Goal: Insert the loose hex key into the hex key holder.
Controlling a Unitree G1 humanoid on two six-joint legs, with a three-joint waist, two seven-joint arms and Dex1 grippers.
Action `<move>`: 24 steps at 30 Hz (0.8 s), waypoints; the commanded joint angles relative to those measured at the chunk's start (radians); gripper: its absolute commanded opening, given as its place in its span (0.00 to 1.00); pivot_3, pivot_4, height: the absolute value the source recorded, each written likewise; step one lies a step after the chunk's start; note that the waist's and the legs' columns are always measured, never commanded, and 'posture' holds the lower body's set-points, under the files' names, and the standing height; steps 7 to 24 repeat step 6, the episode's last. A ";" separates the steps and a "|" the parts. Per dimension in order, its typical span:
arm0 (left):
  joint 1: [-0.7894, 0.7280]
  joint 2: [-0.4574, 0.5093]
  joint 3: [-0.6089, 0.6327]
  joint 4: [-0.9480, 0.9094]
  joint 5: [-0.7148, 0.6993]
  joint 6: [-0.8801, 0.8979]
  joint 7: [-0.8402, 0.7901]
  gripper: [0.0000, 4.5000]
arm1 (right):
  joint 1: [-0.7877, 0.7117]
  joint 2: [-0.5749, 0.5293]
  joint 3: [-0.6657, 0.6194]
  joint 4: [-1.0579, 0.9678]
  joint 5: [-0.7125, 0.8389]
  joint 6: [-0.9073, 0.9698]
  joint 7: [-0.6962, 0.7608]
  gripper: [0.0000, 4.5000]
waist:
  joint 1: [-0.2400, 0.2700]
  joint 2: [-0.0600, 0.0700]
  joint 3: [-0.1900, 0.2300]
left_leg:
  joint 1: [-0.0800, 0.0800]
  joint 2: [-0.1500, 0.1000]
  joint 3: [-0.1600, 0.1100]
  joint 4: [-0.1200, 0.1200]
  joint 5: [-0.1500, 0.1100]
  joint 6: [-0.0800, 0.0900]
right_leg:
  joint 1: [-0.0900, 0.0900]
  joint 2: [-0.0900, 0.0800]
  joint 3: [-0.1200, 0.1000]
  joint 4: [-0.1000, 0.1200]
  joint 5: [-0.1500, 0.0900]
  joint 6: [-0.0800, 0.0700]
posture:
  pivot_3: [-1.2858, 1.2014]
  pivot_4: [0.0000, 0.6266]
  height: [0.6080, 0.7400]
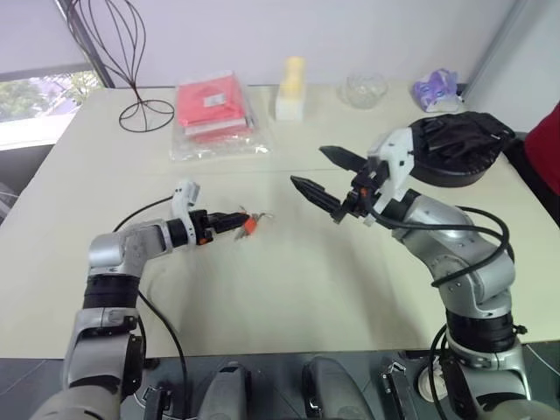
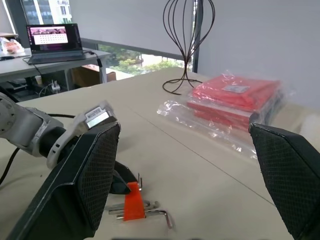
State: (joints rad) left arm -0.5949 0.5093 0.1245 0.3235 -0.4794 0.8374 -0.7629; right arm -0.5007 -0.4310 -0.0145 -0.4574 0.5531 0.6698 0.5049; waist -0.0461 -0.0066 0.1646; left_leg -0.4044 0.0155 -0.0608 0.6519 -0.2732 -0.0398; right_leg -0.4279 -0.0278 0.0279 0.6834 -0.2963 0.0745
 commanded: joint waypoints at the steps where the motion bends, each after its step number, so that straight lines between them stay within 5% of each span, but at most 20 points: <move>1: 0.012 0.075 0.035 -0.041 0.092 -0.160 0.057 0.99 | 0.010 -0.003 -0.017 -0.016 -0.006 -0.024 -0.003 0.95 | 0.000 0.000 0.000 | 0.001 0.000 0.000 -0.001 0.000 0.000 | 0.000 0.000 0.001 0.000 0.000 0.000 | 0.52 0.24 1.00; 6: 0.061 0.083 0.099 -0.183 0.065 -0.220 0.087 0.99 | 0.028 -0.004 -0.020 0.011 -0.043 -0.050 -0.014 0.95 | 0.015 0.000 0.000 | -0.001 0.000 0.000 -0.001 0.000 0.001 | 0.000 -0.002 0.000 0.000 0.000 0.000 | 0.52 0.24 1.00; 24: 0.061 0.083 0.099 -0.183 0.065 -0.220 0.087 0.99 | 0.028 -0.004 -0.020 0.011 -0.043 -0.050 -0.014 0.95 | 0.015 0.000 0.000 | -0.001 0.000 0.000 -0.001 0.000 0.001 | 0.000 -0.002 0.000 0.000 0.000 0.000 | 0.52 0.24 1.00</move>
